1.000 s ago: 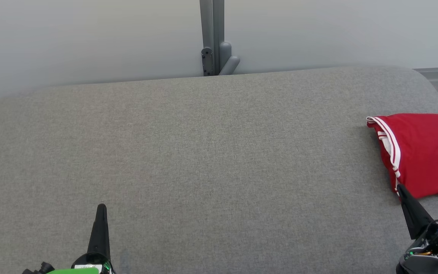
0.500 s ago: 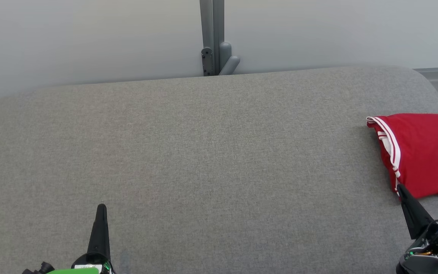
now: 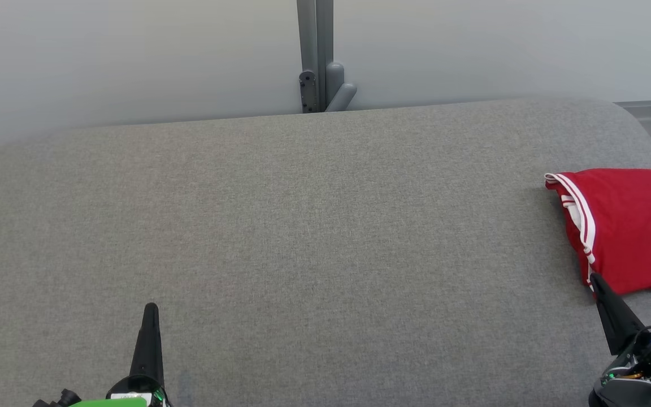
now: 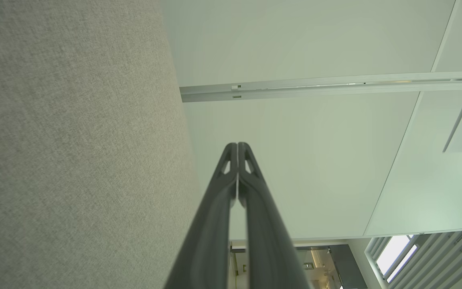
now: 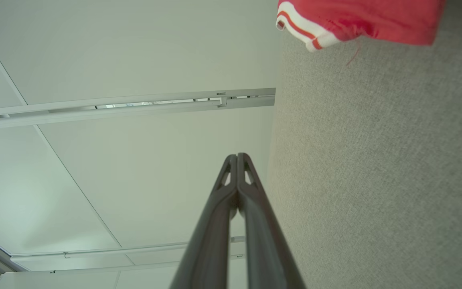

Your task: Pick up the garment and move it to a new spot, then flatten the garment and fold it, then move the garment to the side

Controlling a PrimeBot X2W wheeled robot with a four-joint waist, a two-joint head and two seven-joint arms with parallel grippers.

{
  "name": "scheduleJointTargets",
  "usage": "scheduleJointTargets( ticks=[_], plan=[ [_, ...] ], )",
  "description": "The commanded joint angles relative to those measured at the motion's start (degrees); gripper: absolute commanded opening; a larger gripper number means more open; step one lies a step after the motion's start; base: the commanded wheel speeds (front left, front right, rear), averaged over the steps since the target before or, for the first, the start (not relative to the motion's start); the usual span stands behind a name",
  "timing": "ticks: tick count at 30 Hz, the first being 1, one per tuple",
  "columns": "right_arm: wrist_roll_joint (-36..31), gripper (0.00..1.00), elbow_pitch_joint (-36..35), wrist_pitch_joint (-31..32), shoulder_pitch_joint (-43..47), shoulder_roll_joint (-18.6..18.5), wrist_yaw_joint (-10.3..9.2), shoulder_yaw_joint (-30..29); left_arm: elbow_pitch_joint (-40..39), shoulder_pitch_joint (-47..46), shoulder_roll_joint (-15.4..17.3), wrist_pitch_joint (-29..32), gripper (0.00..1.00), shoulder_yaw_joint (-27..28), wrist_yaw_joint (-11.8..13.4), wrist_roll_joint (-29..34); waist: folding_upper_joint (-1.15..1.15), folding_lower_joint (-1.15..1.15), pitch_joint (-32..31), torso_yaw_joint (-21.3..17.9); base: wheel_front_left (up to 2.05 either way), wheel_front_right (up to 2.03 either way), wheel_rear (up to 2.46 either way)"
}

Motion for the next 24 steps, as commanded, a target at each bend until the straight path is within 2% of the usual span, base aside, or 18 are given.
scheduleJointTargets(
  ticks=[1, 24],
  plan=[
    [-0.2, 0.00, 0.0, 0.3, -0.4, 0.1, 0.02, -0.2, -0.1, 0.6, 0.0, 0.3, 0.00, 0.2, -0.4, 0.0, 0.00, 0.00, 0.0, 0.0, 0.00, 0.00, 0.00],
    [-0.5, 0.00, 0.1, 0.6, -0.5, 0.3, 0.02, -0.6, -0.1, 0.6, 0.0, 0.3, 0.00, 0.2, -0.4, 0.0, 0.00, 0.00, 0.0, 0.0, 0.00, 0.00, 0.00]
  ],
)
